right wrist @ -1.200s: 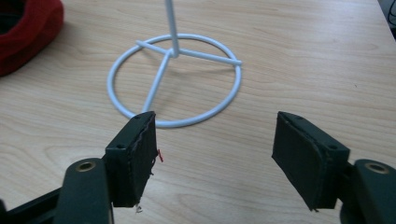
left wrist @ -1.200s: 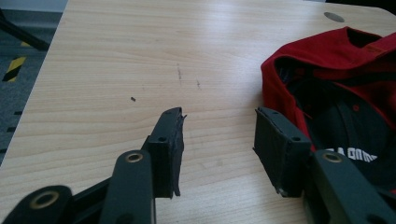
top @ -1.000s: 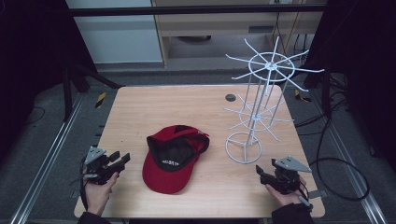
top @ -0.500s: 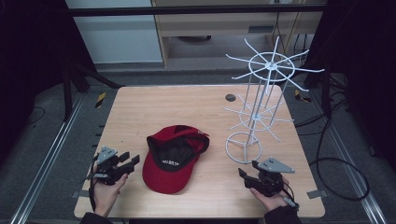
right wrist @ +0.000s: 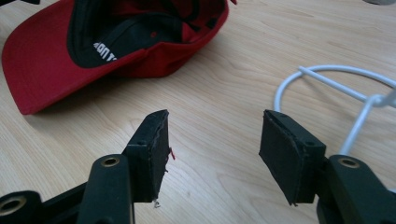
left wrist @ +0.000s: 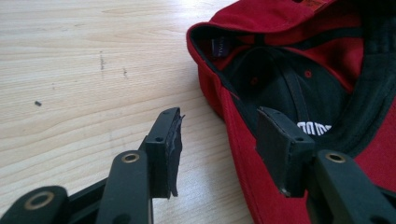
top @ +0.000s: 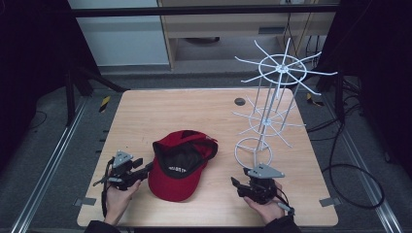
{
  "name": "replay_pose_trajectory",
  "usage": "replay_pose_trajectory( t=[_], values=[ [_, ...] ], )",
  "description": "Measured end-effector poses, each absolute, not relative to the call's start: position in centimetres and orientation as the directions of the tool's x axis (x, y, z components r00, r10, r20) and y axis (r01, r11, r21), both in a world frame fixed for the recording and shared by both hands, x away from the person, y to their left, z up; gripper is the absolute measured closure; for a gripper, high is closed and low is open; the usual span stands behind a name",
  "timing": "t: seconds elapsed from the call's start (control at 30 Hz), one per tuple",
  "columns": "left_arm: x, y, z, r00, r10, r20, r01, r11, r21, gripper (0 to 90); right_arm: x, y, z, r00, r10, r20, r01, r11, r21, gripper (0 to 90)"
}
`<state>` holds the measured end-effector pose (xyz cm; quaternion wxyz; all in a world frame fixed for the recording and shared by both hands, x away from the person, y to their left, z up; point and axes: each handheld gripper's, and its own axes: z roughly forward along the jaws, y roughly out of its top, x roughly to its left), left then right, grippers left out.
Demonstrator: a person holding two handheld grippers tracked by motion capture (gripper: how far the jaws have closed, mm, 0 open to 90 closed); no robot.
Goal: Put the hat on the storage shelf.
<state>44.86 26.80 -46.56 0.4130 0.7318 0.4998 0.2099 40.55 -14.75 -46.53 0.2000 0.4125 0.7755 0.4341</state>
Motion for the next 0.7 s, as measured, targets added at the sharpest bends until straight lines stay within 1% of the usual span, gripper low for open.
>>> replay_pose_trajectory(
  t=[0.17,0.3,0.43,0.47,0.6,0.7],
  values=[
    [45.6,26.2,-47.1,0.419,0.903,-0.091,0.575,-0.187,0.796,51.3,41.2,-13.3,-46.5,-0.598,0.8,0.042,0.457,0.298,0.838,42.8],
    [46.0,25.9,-47.6,0.43,0.898,-0.096,0.595,-0.201,0.778,58.9,42.0,-12.2,-46.6,-0.605,0.796,0.03,0.445,0.307,0.841,42.2],
    [46.1,25.7,-47.7,0.455,0.882,-0.127,0.609,-0.203,0.767,72.0,42.8,-11.4,-46.6,-0.596,0.803,0.026,0.443,0.302,0.844,40.8],
    [46.1,25.7,-47.7,0.455,0.882,-0.127,0.609,-0.203,0.767,73.0,42.8,-11.4,-46.6,-0.596,0.803,0.026,0.443,0.302,0.844,40.8],
    [46.1,26.3,-47.6,0.449,0.875,-0.181,0.637,-0.172,0.751,75.7,43.8,-10.6,-46.6,-0.585,0.81,0.024,0.433,0.288,0.854,39.2],
    [45.9,26.5,-47.5,0.458,0.868,-0.192,0.639,-0.172,0.75,77.1,44.3,-10.3,-46.6,-0.578,0.816,0.034,0.435,0.272,0.858,38.8]
  ],
)
